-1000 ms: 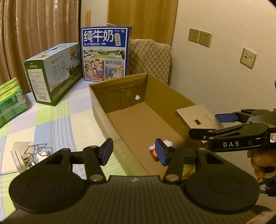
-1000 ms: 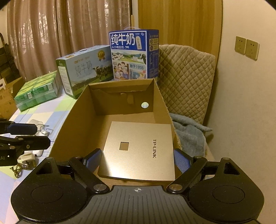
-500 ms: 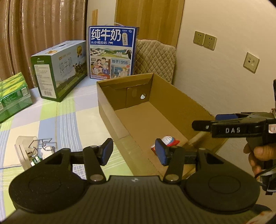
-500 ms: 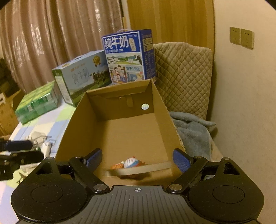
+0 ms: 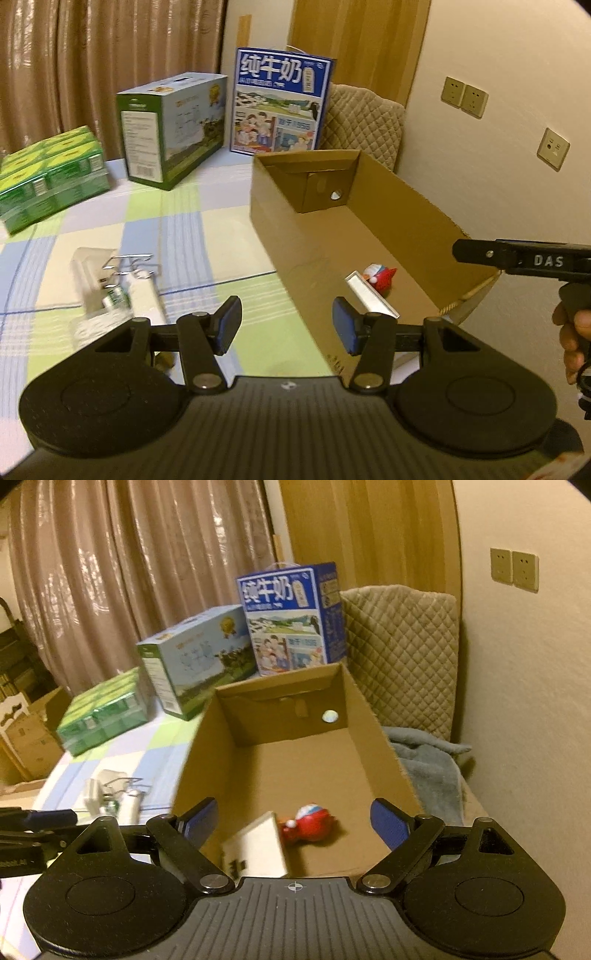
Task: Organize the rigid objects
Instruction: 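Withdraw both grippers from the box back over the table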
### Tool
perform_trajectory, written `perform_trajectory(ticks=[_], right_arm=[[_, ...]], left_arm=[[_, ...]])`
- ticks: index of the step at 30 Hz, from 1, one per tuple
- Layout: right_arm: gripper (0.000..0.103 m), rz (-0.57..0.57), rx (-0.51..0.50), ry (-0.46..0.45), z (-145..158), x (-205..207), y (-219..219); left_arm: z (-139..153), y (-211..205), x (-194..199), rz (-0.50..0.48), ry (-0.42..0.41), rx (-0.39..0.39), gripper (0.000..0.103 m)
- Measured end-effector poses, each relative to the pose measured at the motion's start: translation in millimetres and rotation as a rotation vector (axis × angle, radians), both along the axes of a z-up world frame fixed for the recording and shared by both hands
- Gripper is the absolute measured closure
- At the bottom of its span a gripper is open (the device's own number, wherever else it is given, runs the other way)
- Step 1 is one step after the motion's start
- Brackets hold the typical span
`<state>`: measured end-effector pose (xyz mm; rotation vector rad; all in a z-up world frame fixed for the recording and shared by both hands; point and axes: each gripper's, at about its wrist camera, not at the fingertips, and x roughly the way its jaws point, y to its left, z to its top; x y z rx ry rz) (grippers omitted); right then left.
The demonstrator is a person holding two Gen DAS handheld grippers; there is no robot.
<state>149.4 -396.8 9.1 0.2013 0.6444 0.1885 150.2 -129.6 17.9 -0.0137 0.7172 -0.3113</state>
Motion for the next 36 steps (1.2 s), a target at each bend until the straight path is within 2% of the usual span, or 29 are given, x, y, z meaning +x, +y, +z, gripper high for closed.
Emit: perform_trajectory(ticks=[12, 25, 30, 36], right_arm=[[0.017, 0.098, 0.023, -0.049, 19, -52, 69], [0.017, 0.202, 0.015, -0.007, -4, -73, 134], [0.017, 0.239, -0.002, -0.004, -11, -71, 153], [0.017, 0.261, -0.012, 0.005, -20, -66, 165]], left_arm=[[6, 68, -56, 0.109, -0.019, 0.039, 0.05], [-5, 155, -93, 0.266, 0.009, 0.08, 0.044], [-8, 168, -91, 0.273, 0.018, 0.092, 0.042], [-17, 170, -81, 0.229, 0.032, 0.102, 0.042]])
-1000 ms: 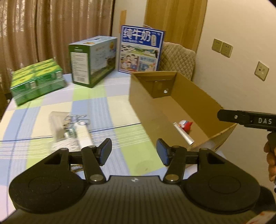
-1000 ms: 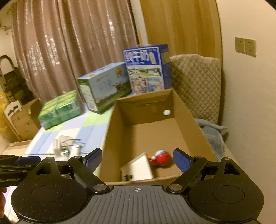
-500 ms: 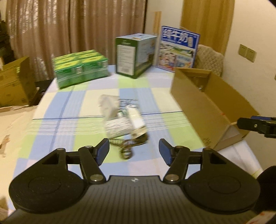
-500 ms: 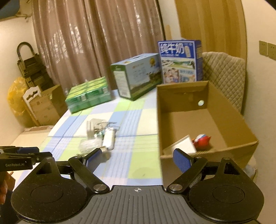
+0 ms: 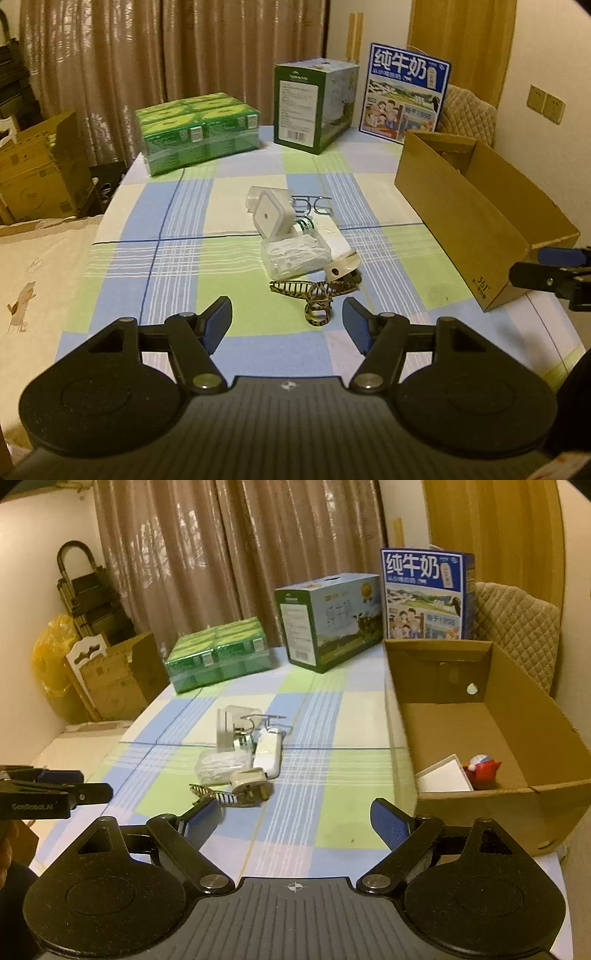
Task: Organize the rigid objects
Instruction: 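Withdraw both grippers from the box back over the table, then grasp the coiled metal spring with the left gripper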
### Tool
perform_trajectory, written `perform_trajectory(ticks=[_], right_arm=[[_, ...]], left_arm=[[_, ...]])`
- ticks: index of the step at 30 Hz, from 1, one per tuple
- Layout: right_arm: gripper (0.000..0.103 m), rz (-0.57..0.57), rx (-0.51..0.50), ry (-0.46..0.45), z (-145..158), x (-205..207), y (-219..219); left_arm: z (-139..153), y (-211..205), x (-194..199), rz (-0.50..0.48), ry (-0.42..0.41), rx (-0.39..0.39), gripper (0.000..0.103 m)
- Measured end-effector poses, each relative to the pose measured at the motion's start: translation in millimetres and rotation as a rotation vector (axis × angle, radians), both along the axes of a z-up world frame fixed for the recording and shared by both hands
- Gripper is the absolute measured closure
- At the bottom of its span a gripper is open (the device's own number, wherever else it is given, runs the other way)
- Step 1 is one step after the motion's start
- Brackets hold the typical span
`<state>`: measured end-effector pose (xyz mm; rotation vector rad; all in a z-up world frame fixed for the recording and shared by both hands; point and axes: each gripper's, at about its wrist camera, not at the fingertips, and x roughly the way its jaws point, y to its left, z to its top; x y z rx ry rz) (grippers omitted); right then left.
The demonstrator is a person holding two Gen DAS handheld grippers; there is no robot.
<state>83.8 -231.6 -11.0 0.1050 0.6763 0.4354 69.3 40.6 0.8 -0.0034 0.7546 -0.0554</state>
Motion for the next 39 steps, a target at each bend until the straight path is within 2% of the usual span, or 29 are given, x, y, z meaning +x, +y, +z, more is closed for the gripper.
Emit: perform_trajectory(ticks=[11, 20, 24, 29, 32, 34, 39], right_arm=[[0.017, 0.032, -0.02, 0.032, -25, 21, 15], [0.017, 0.053, -0.048, 0.053, -52, 40, 25], [0.017, 0.065, -0.061, 0.072, -66, 50, 31], [0.017, 0.059, -0.069, 0.089, -80, 60, 35], [0.017, 0.052, -0.071, 0.096, -87, 65, 35], [0.017, 0.05, -0.072, 0.101, -90, 68, 35], [0.017, 0.052, -0.077, 0.103, -92, 71, 36]], left_arm=[[-32, -12, 33, -0.063, 0.015, -0.018, 0.042], [-71, -22, 70, -0.09, 0.049, -0.029, 0.043], [-92, -24, 82, -0.087, 0.053, -0.02, 0.057], [-110, -29, 91, -0.108, 0.053, -0.027, 0.061], [-118, -33, 96, -0.106, 0.063, -0.008, 0.068], [-123, -33, 99, -0.084, 0.083, 0.0, 0.076], [-121, -26, 100, -0.057, 0.113, -0.031, 0.077]])
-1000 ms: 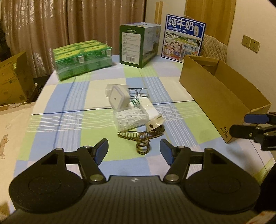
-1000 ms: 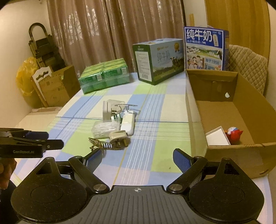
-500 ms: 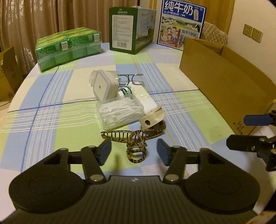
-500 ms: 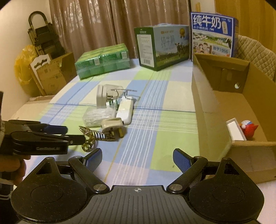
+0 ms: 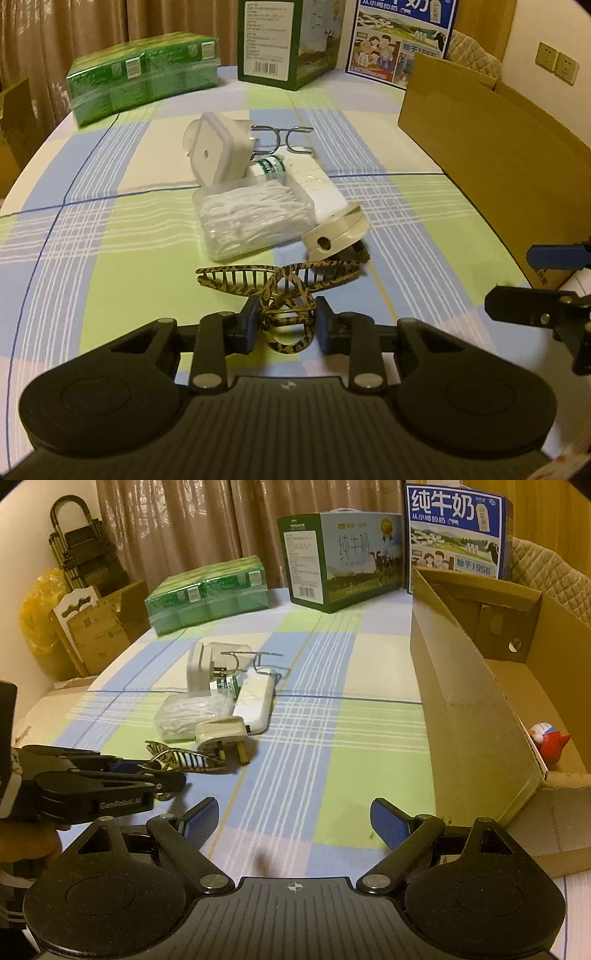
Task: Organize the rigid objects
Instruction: 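Grasp the coiled metal spring with the left gripper, then grasp the white plug adapter with the right gripper while the left holds the spring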
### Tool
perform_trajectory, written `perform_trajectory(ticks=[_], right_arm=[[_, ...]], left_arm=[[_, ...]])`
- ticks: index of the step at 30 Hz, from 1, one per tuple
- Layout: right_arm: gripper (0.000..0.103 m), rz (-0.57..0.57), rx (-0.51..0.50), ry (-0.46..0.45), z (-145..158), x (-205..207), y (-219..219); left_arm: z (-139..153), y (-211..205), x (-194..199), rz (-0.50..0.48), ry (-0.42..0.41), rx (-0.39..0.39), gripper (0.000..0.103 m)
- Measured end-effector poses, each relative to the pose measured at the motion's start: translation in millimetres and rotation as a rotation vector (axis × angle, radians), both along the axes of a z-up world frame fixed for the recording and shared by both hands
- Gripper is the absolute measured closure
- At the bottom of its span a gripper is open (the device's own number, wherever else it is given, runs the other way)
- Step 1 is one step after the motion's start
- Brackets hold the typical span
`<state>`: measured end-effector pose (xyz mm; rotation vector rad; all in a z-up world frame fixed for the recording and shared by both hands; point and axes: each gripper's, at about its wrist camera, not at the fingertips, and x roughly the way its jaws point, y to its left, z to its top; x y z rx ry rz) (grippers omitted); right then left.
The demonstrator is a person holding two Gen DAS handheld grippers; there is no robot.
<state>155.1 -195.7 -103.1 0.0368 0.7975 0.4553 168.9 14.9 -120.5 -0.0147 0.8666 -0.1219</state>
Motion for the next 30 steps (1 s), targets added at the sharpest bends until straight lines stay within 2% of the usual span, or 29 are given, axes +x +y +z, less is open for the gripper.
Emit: perform_trajectory(ticks=[3, 11, 21, 27, 28, 30], right_arm=[[0.017, 0.006, -0.001, -0.001, 0, 2, 3], [0.017, 0.072, -0.006, -0.025, 1, 14, 31], [0.017, 0.155, -0.022, -0.078, -9, 42, 75], [0.017, 0.169, -0.025, -0.057, -21, 61, 92], [0.018, 0.169, -0.026, -0.055, -23, 63, 93], [0.026, 0.175, -0.033, -0.054, -25, 67, 96]], left_arm=[[7, 10, -4, 0.023, 0.014, -0.005, 0.078], [29, 45, -10, 0.094, -0.02, 0.002, 0.078], [34, 68, -13, 0.15, -0.044, -0.061, 0.078], [37, 76, -14, 0.178, -0.061, -0.093, 0.078], [37, 76, -14, 0.179, -0.061, -0.095, 0.078], [36, 76, -13, 0.179, -0.059, -0.098, 0.078]])
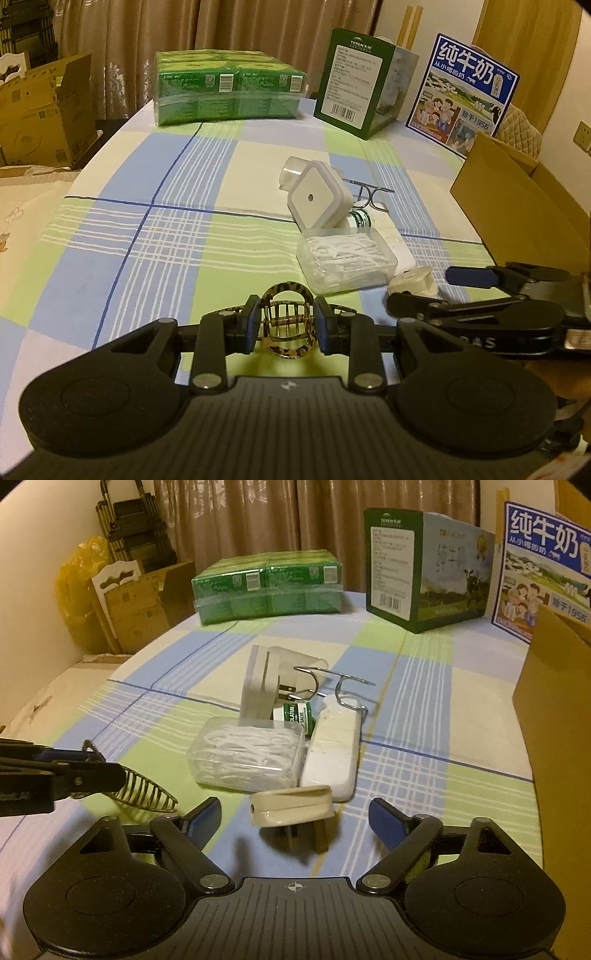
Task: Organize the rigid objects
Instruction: 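Grasp the white plug adapter with the right gripper while the left holds the spring, then carry the coiled spring and white plug over the cardboard box with both grippers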
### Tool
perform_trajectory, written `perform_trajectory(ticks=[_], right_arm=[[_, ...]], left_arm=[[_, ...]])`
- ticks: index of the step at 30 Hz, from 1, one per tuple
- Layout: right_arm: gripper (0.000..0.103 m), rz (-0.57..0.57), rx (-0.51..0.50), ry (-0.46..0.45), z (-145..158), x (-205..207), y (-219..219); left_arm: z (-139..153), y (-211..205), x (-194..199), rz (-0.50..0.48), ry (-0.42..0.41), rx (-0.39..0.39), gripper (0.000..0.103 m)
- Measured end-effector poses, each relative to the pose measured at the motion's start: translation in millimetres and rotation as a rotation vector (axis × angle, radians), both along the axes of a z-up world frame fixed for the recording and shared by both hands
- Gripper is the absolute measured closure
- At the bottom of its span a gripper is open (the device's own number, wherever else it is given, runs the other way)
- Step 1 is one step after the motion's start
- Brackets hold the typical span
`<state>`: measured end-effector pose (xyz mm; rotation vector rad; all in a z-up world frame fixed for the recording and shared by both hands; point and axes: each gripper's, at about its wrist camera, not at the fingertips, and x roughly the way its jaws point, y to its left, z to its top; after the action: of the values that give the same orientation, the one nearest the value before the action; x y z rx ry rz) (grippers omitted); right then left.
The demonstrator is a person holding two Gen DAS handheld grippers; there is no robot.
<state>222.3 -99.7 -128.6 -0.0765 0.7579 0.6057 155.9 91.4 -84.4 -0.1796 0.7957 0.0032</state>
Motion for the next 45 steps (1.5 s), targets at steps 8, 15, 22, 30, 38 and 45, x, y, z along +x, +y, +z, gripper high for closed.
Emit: perform_trajectory(ticks=[8, 15, 22, 30, 38, 45], right_arm=[[0.054, 0.02, -0.029, 0.009, -6, 6, 8], [0.054, -0.014, -0.042, 0.007, 0, -7, 0], [0.054, -0.09, -0.016, 0.01, 23, -32, -30], [0.054, -0.178, 0.031, 0.032, 61, -75, -72], [0.054, -0.246, 0.058, 0.029, 91, -119, -118], [0.054, -0.304, 0.062, 0.01, 111, -147, -155]], left_arm=[[1, -2, 0, -0.008, -0.005, -0.021, 0.078], [6, -7, -3, -0.034, -0.018, -0.002, 0.078], [24, -21, -11, -0.065, -0.039, 0.009, 0.078], [59, -48, -41, -0.095, -0.065, 0.005, 0.078], [89, -87, -76, -0.144, -0.086, -0.016, 0.078], [106, -128, -95, -0.222, -0.099, -0.028, 0.078]])
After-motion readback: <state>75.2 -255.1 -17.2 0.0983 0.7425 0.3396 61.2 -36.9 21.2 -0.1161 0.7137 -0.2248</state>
